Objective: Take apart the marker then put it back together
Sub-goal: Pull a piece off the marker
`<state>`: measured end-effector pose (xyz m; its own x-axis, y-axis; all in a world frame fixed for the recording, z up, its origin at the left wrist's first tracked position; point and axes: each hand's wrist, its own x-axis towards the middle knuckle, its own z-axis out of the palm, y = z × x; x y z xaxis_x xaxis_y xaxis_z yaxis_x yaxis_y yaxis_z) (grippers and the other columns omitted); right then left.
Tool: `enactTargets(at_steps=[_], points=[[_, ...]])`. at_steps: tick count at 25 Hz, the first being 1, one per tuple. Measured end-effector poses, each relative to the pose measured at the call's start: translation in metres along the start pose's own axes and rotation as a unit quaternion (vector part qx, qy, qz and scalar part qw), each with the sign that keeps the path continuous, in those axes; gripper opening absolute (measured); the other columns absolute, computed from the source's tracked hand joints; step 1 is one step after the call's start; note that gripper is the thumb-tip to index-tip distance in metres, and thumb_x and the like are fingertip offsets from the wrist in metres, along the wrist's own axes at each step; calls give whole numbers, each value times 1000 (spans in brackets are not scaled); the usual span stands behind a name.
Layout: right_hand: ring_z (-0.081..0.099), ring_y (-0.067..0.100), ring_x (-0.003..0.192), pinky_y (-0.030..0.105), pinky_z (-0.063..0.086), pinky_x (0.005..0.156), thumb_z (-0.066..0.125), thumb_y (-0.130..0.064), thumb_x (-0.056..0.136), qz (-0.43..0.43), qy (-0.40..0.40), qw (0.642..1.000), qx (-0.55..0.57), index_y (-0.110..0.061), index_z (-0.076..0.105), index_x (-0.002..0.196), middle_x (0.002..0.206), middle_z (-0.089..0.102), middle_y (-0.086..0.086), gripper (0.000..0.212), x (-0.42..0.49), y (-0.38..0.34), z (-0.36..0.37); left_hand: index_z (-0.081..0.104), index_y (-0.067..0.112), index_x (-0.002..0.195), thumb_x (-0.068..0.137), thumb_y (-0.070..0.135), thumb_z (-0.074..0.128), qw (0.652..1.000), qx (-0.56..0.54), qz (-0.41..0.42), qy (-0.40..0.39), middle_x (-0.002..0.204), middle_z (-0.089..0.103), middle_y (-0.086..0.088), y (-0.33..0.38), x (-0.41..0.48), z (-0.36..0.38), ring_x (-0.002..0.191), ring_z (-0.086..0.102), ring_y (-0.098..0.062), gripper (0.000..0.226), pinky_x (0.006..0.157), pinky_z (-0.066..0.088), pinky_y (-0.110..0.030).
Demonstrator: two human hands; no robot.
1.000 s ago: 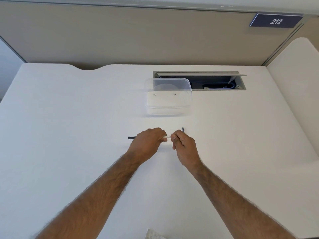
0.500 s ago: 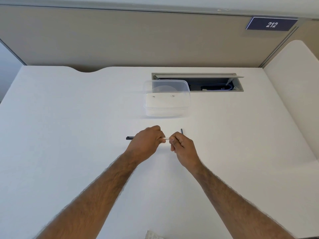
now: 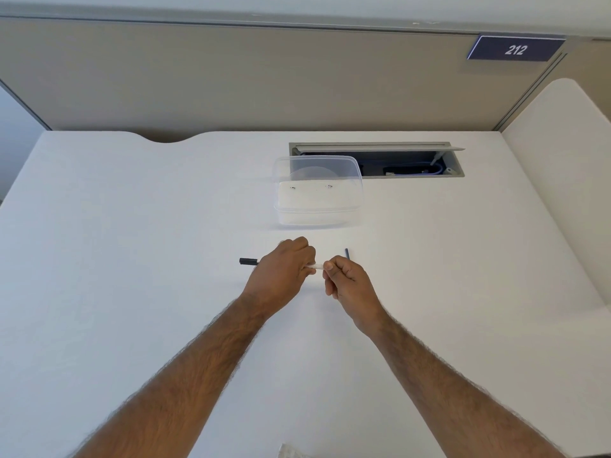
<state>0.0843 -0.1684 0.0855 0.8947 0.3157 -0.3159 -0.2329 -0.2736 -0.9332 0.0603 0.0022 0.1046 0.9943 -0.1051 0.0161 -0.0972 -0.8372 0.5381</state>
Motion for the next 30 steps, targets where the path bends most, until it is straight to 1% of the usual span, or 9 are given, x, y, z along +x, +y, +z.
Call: enactTargets(at_steps=[2, 5, 7, 9, 12, 15, 19, 25, 30], points=[[40, 13, 54, 24, 35, 54, 46, -16, 104, -10, 10, 1000, -13, -11, 53, 72, 59, 56, 5, 32, 1, -1, -2, 62, 20, 98, 97, 28, 63, 999, -28, -19, -15, 94, 55, 11, 0, 0, -2, 90, 49, -12, 8, 69, 50, -37], [45, 15, 56, 26, 40, 60, 47, -15, 103, -40, 24, 997, -56, -3, 54, 77, 60, 59, 1, 30, 5, 0, -9, 65, 22, 118, 104, 34, 51, 994, -41, -58, -86, 107, 65, 6, 0, 5, -7, 99, 56, -14, 23, 79, 50, -38], [46, 17, 57, 28, 40, 59, 47, -15, 103, -49, 21, 996, -67, 0, 54, 79, 59, 59, 0, 29, 5, 1, -11, 66, 20, 110, 106, 30, 47, 993, -16, -62, -98, 101, 64, 3, 1, 7, -8, 92, 57, -19, 22, 73, 47, -38], [44, 17, 57, 26, 40, 59, 47, -15, 103, -39, 18, 997, -59, -1, 53, 78, 59, 59, 1, 30, 4, 1, -10, 65, 21, 100, 103, 28, 52, 995, -20, -60, -72, 92, 61, 8, 2, 7, -7, 86, 54, -17, 15, 69, 40, -34], [43, 17, 56, 25, 38, 56, 47, -17, 103, -17, 9, 999, -34, -3, 53, 76, 59, 58, 5, 32, 1, 0, -6, 57, 20, 89, 99, 22, 58, 998, -18, -44, -44, 85, 55, 9, 2, 3, -6, 82, 50, -15, 10, 66, 39, -33], [45, 15, 55, 24, 37, 53, 47, -20, 104, -7, 8, 1000, -19, -10, 57, 75, 61, 60, 7, 32, 1, 0, -5, 58, 20, 92, 99, 27, 59, 998, -27, -43, -43, 89, 55, 10, 2, 3, -7, 83, 50, -14, 9, 67, 42, -34], [53, 15, 58, 20, 43, 54, 58, -15, 99, -15, 5, 1000, 9, -4, 64, 87, 68, 65, 7, 17, 2, -3, -14, 68, 19, 106, 104, 32, 52, 996, -28, -48, -74, 96, 63, 4, 6, 6, -10, 91, 49, -13, 20, 78, 50, -38], [57, 15, 62, 16, 44, 57, 58, -11, 98, -50, -24, 997, -57, -7, 58, 89, 76, 69, 15, 11, 5, -9, -18, 54, 21, 88, 100, 24, 57, 996, -39, -45, -65, 87, 56, 8, 10, 7, -10, 78, 56, -16, 12, 70, 50, -40], [52, 15, 60, 30, 45, 61, 54, -14, 100, -59, -18, 992, -108, -8, 57, 84, 65, 63, 4, 18, 7, -7, -15, 51, 19, 83, 98, 23, 59, 997, -40, -36, -53, 82, 54, 6, 8, 6, -8, 74, 55, -19, 17, 67, 49, -42]])
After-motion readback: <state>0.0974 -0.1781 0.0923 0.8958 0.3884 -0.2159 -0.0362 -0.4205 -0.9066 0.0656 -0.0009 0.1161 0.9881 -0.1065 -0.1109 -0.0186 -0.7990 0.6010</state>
